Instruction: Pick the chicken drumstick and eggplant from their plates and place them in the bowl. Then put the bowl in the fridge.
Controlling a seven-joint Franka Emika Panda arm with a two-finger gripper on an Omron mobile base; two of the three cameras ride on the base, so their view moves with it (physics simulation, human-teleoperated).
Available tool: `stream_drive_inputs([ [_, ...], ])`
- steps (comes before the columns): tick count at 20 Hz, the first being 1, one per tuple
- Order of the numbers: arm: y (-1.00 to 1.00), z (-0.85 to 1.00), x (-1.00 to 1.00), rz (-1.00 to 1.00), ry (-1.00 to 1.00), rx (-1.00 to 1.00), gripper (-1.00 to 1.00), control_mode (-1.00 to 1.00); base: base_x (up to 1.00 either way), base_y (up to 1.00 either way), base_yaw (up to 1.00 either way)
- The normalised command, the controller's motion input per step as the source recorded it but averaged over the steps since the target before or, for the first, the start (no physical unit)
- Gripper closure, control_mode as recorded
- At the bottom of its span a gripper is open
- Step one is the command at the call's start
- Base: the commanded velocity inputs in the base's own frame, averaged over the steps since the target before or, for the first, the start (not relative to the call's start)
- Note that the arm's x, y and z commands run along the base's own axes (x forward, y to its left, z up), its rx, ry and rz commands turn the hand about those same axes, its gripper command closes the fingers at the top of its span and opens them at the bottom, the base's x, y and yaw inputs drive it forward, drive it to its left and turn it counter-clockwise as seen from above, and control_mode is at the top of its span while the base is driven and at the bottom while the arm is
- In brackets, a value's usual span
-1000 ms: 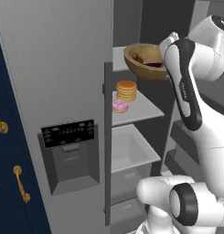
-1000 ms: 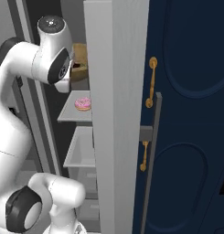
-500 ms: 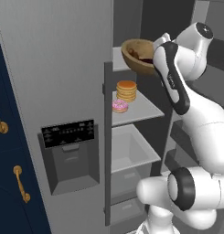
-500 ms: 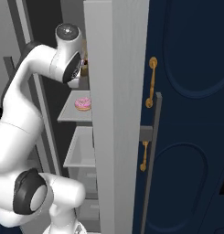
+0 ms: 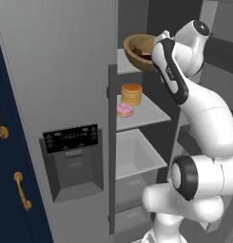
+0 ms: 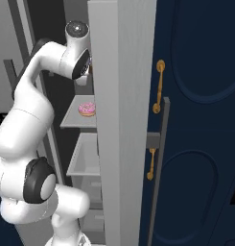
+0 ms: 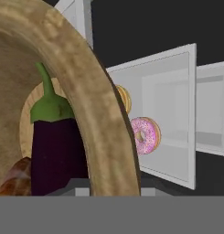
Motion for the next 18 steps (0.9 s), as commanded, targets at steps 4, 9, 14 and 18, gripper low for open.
stream_drive_inputs([
  [4, 0.00, 0.00, 0.49, 0.00, 0.00, 0.00, 1.00, -1.00, 0.00, 0.00, 0.00],
  [9, 0.05, -0.16, 0.34, 0.00, 0.00, 0.00, 1.00, -1.00, 0.00, 0.00, 0.00],
  [14, 0.12, -0.25, 0.30, 0.00, 0.00, 0.00, 1.00, -1.00, 0.00, 0.00, 0.00],
  [18, 0.09, -0.28, 0.34, 0.00, 0.00, 0.00, -1.00, -1.00, 0.00, 0.00, 0.00],
])
